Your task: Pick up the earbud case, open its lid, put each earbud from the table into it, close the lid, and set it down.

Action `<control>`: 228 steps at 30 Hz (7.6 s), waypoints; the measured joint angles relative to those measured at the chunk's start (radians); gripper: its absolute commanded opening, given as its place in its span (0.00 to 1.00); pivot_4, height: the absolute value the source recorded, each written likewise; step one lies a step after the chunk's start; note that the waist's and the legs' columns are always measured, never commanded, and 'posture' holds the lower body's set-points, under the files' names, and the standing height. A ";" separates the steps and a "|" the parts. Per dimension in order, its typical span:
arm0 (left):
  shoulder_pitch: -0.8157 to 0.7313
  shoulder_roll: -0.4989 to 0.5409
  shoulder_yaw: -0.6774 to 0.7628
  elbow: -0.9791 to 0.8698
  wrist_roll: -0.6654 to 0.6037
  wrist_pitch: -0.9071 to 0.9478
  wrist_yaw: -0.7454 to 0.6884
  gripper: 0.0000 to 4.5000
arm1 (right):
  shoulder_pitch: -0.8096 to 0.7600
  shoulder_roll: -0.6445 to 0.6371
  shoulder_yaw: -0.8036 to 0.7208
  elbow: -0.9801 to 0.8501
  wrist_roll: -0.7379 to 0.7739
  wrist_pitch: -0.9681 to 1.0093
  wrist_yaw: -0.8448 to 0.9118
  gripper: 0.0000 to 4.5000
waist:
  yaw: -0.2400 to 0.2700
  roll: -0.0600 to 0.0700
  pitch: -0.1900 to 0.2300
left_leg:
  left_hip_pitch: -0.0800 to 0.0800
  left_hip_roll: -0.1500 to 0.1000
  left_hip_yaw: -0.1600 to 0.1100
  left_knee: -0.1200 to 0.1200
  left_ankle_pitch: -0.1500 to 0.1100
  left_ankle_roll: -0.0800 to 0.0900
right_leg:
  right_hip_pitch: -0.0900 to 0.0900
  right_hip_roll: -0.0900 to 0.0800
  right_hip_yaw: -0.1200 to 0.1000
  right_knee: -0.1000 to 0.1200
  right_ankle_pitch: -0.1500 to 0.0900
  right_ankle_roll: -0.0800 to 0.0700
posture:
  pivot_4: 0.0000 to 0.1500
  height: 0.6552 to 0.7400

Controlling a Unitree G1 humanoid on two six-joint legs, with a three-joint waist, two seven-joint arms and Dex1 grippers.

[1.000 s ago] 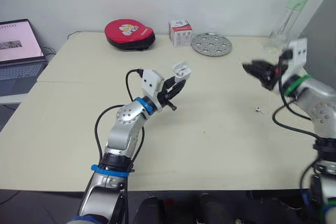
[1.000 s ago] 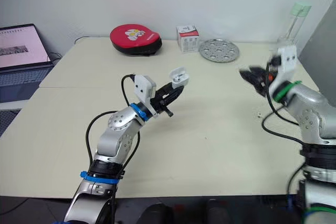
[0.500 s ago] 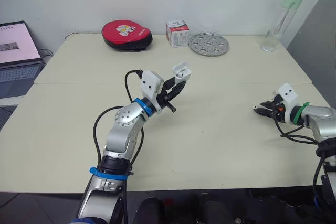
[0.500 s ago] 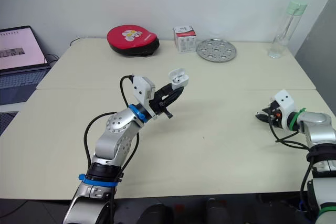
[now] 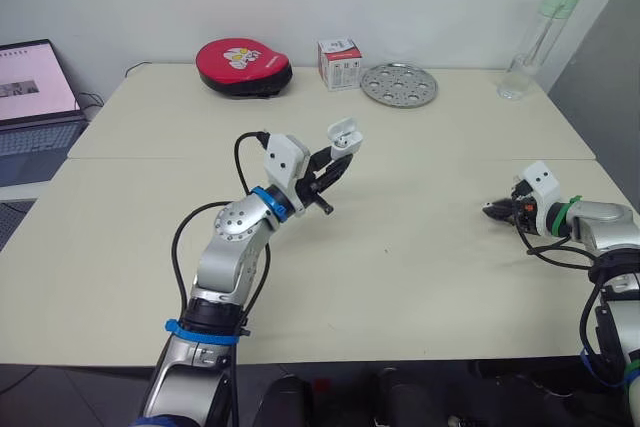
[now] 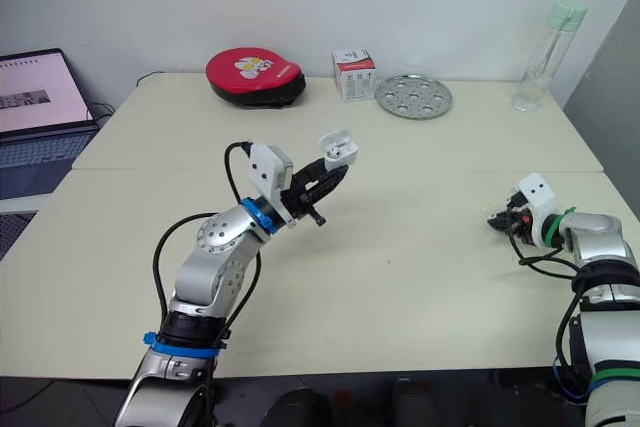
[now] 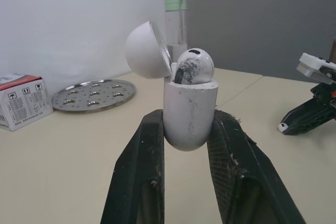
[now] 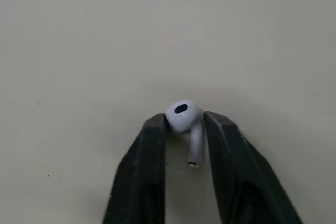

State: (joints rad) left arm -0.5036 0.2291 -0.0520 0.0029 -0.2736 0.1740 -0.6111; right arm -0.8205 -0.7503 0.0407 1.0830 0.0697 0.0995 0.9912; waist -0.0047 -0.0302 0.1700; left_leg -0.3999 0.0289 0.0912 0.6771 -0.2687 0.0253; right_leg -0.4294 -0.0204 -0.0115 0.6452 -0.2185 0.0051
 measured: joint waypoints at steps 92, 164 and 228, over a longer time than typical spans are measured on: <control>-0.005 -0.004 -0.023 -0.111 -0.163 0.216 -0.060 0.17 | 0.223 0.400 -0.076 -1.338 0.315 0.472 -0.305 0.08 | 0.003 0.001 0.001 | 0.000 0.000 -0.006 0.001 -0.001 -0.001 | 0.003 0.000 -0.005 0.001 -0.001 -0.001 | 1.00 1.00; 0.022 0.001 -0.032 -0.116 -0.160 0.211 -0.078 0.17 | 0.269 0.289 -0.086 -1.382 0.503 0.594 -0.335 0.00 | 0.003 0.001 0.001 | 0.000 0.000 -0.006 0.001 -0.001 0.000 | 0.003 0.000 -0.005 0.000 -0.002 0.002 | 1.00 1.00; 0.158 0.162 0.177 -0.053 -0.061 0.056 0.077 0.17 | -0.087 0.710 -0.029 -0.149 0.066 0.056 -0.721 1.00 | -0.018 0.001 0.001 | 0.000 0.001 -0.003 0.000 0.000 -0.001 | -0.001 -0.001 -0.002 0.003 -0.001 -0.001 | 1.00 1.00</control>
State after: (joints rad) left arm -0.3461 0.3907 0.1254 -0.0505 -0.3349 0.2297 -0.5337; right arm -0.9075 -0.0403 0.0122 0.9344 0.1361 0.1551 0.2697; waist -0.0232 -0.0296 0.1711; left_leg -0.4000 0.0298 0.0885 0.6766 -0.2691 0.0244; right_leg -0.4302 -0.0215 -0.0138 0.6482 -0.2192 0.0040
